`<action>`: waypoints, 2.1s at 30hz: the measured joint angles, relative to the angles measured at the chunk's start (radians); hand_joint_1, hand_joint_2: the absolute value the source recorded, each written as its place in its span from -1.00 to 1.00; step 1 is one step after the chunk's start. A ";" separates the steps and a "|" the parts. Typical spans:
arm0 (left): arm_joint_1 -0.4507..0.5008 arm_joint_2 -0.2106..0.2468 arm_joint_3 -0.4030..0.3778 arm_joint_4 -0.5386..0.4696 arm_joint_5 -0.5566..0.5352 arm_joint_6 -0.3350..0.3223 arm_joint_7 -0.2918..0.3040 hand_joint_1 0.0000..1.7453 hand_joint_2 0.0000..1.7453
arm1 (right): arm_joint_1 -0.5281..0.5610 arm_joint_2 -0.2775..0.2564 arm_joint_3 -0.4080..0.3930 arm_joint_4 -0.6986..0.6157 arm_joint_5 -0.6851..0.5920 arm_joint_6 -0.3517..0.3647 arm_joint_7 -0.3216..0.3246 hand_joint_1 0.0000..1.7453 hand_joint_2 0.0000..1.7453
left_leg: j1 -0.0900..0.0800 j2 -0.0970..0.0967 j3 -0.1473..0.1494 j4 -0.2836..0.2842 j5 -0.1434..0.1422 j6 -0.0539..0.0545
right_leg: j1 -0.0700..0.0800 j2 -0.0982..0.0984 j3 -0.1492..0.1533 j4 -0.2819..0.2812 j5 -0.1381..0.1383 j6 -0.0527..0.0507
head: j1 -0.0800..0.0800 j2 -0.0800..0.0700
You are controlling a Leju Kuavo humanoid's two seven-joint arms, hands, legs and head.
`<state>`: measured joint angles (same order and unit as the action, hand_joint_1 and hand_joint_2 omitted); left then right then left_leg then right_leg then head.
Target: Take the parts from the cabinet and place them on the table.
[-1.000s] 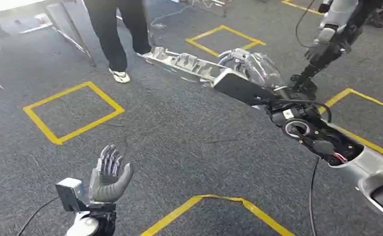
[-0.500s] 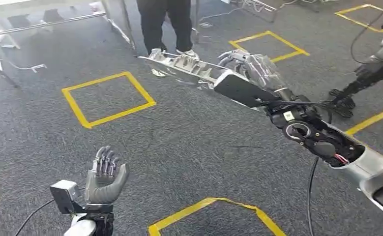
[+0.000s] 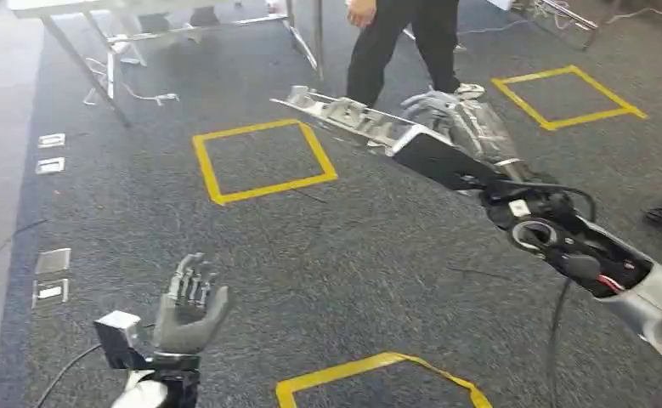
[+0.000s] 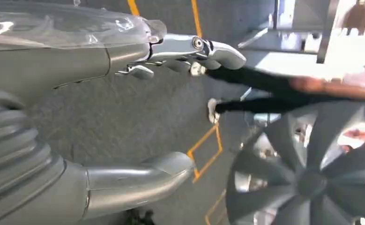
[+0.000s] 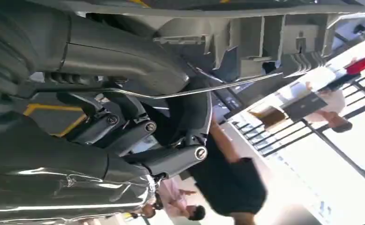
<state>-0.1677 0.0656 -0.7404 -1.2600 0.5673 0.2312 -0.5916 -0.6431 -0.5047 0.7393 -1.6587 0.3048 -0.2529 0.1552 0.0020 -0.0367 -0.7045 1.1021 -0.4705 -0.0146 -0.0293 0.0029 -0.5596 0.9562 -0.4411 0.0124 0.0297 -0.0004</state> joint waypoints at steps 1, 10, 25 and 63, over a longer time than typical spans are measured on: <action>0.002 0.001 0.000 0.000 -0.001 0.004 0.005 -1.00 1.00 | 0.007 -0.003 -0.003 0.000 -0.002 0.000 0.000 1.00 1.00 | 0.004 0.015 -0.040 0.086 -0.035 -0.005 | 0.003 -0.015 0.000 0.000 -0.001 -0.003 | -0.002 0.000; 0.025 0.014 0.000 -0.038 -0.005 0.030 0.025 -1.00 1.00 | 0.044 -0.012 -0.029 -0.013 -0.021 -0.002 0.003 1.00 1.00 | -0.009 0.051 0.089 -0.143 0.067 0.025 | 0.012 -0.056 -0.002 0.002 -0.004 0.015 | -0.013 0.000; 0.033 0.031 0.000 -0.050 0.023 0.030 0.022 -1.00 1.00 | 0.107 -0.064 -0.083 -0.088 0.005 -0.002 0.047 1.00 1.00 | -0.006 0.045 0.093 -0.145 0.062 0.030 | 0.011 -0.059 0.013 -0.016 -0.004 0.027 | 0.010 0.000; 0.013 0.015 -0.002 -0.065 -0.050 0.044 0.026 -1.00 1.00 | 0.259 -0.090 -0.219 -0.200 0.035 0.020 0.043 1.00 1.00 | -0.006 0.047 0.098 -0.151 0.065 0.032 | 0.011 -0.058 0.013 -0.016 -0.004 0.027 | -0.001 0.000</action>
<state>-0.1550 0.0805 -0.7427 -1.3252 0.5177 0.2754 -0.5661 -0.3844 -0.5947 0.5203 -1.8582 0.3395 -0.2331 0.1987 -0.0036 0.0100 -0.6063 0.9508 -0.4053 0.0174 -0.0179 -0.0551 -0.5462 0.9400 -0.4449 0.0392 0.0290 -0.0004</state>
